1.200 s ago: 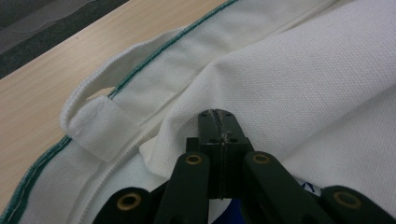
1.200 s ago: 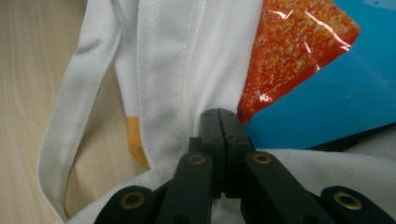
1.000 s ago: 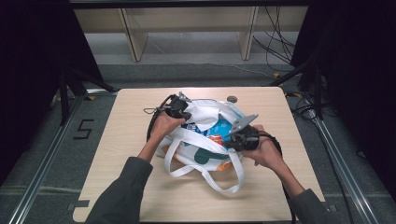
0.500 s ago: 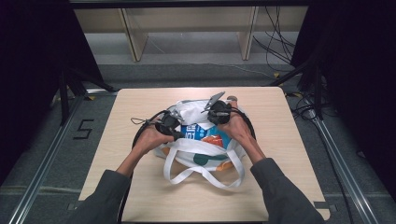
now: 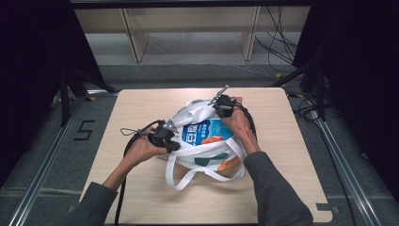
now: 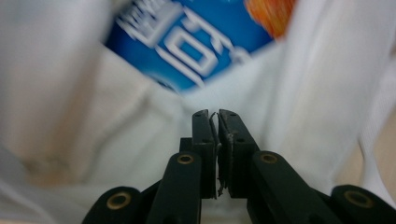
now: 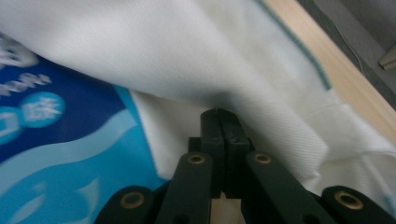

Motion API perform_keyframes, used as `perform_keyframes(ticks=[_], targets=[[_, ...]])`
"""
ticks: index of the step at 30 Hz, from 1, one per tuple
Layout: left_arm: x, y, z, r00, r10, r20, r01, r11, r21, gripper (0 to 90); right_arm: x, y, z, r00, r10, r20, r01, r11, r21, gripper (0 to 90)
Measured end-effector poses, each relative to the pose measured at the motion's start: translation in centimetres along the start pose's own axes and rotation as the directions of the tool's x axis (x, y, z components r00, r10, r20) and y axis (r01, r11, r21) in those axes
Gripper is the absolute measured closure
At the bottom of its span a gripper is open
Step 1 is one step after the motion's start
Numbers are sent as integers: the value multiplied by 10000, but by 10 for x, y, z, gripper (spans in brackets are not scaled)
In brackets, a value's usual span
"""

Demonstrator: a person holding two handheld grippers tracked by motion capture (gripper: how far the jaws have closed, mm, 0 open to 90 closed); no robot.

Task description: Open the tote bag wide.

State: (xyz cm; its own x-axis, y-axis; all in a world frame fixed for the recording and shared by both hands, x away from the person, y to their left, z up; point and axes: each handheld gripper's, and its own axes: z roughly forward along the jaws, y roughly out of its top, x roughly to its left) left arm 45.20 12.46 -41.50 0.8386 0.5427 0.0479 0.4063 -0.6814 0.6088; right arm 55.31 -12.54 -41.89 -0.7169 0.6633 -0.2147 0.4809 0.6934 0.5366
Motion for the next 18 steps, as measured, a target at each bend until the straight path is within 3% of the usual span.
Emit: perform_keyframes(ticks=[2, 3, 4, 6, 8, 10, 11, 12, 13, 15, 16, 17, 18], targets=[[9, 14, 2, 9997, -208, -160, 205, 9996, -203, 858, -1, -5, -15, 9991, 248, -337, -276, 9959, -865, 900], [13, 21, 6, 9985, -502, -213, 495, 9981, -354, 861, 0, -8, -22, 9983, 305, -489, -363, 9919, -1216, 900], [18, 29, 12, 9970, -712, -287, 698, 9965, -457, 860, 0, -12, -31, 9962, 321, -805, -421, 9911, -1263, 900], [25, 40, 23, 9955, -805, -493, 790, 9963, -326, 860, 7, -25, -43, 9948, 86, -1016, -234, 9891, -1453, 900], [33, 51, 38, 9890, -948, -1136, 932, 9955, -187, 860, 11, -40, -53, 9954, -343, -895, 230, 9919, -1248, 900], [43, 57, 50, 9847, -1181, -1285, 1191, 9929, 0, 872, 14, -55, -56, 9970, -429, -651, 362, 9942, -1013, 900], [45, 58, 54, 9801, -1273, -1523, 1292, 9916, 29, 876, 14, -65, -57, 9977, -525, -430, 495, 9964, -690, 900], [49, 58, 58, 9762, -1112, -1864, 1201, 9921, 370, 887, 12, -70, -58, 9969, -607, -499, 591, 9977, -328, 900], [54, 58, 60, 9702, -1014, -2199, 1180, 9909, 641, 892, 11, -78, -56, 9964, -614, -586, 609, 9981, -106, 900], [64, 54, 61, 9615, -1301, -2422, 1507, 9862, 687, 894, 12, -90, -49, 9946, -785, -673, 830, 9943, 666, 900], [70, 49, 62, 9494, -1157, -2918, 1487, 9845, 934, 895, 12, -96, -47, 9940, -815, -732, 878, 9923, 869, 900], [73, 46, 61, 9455, -950, -3113, 1392, 9826, 1229, 895, 12, -102, -45, 9938, -820, -751, 889, 9917, 931, 900], [80, 41, 61, 9431, -911, -3197, 1354, 9836, 1191, 895, 11, -105, -44, 9933, -822, -812, 901, 9909, 999, 900]])
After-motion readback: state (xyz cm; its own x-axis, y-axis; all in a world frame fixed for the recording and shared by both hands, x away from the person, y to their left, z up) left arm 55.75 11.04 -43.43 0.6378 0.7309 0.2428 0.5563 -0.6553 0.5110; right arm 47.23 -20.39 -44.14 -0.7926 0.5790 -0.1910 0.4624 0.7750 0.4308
